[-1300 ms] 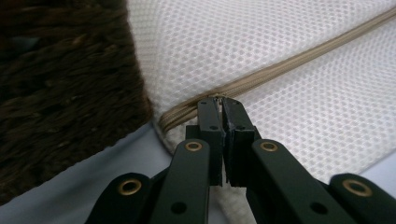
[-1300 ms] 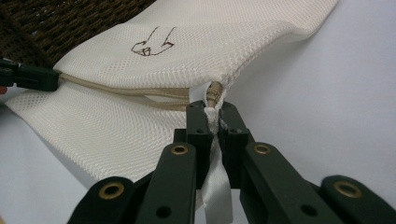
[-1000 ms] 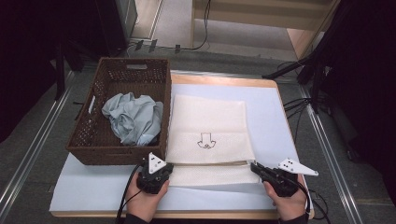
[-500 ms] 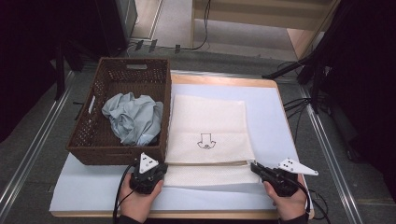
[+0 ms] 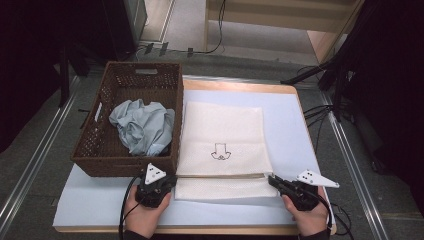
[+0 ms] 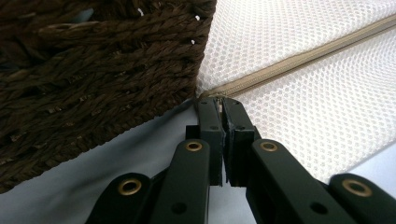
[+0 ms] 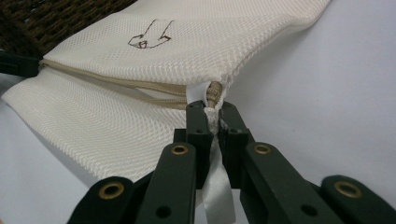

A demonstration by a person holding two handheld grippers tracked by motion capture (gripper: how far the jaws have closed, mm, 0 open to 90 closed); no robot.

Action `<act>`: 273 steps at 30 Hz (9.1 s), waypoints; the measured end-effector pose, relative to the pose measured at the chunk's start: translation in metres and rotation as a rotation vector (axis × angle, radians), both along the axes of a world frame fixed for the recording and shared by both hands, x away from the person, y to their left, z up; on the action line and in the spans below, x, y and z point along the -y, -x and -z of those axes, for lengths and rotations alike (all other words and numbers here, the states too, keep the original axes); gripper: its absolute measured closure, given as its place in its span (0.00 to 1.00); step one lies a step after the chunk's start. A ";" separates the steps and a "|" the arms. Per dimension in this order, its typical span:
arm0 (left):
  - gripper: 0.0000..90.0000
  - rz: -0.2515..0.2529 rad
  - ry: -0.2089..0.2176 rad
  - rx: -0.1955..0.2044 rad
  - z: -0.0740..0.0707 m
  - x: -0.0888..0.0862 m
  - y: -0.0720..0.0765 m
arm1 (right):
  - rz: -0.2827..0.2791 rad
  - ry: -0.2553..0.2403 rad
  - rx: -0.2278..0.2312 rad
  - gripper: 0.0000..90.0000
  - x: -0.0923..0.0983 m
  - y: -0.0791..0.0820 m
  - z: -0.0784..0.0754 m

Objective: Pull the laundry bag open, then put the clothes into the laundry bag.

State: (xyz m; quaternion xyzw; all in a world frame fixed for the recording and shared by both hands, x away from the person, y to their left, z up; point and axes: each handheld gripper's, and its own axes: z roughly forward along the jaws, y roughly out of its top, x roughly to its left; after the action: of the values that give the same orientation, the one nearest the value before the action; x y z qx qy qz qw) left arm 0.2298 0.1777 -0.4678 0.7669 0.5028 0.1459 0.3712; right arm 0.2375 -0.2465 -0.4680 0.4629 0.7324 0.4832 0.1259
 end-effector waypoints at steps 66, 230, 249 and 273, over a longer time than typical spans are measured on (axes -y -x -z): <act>1.00 0.285 0.024 0.035 0.006 0.080 0.015 | -0.179 0.058 0.064 0.44 -0.065 -0.023 -0.016; 0.32 -0.117 0.142 0.220 -0.121 -0.066 -0.085 | -0.161 0.110 0.022 0.97 -0.095 -0.069 -0.002; 0.09 -0.103 0.194 0.139 -0.125 -0.080 -0.116 | -0.164 0.112 0.013 0.97 -0.095 -0.069 -0.002; 0.00 -0.108 0.190 0.007 -0.101 -0.099 -0.164 | -0.163 0.116 0.014 0.97 -0.096 -0.070 -0.001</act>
State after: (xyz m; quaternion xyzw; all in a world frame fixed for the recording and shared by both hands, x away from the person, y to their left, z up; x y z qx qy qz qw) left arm 0.3939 0.2768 -0.3666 0.6995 0.5537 0.1199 0.4356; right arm 0.3071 -0.1504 -0.4674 0.3902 0.7935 0.4518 0.1182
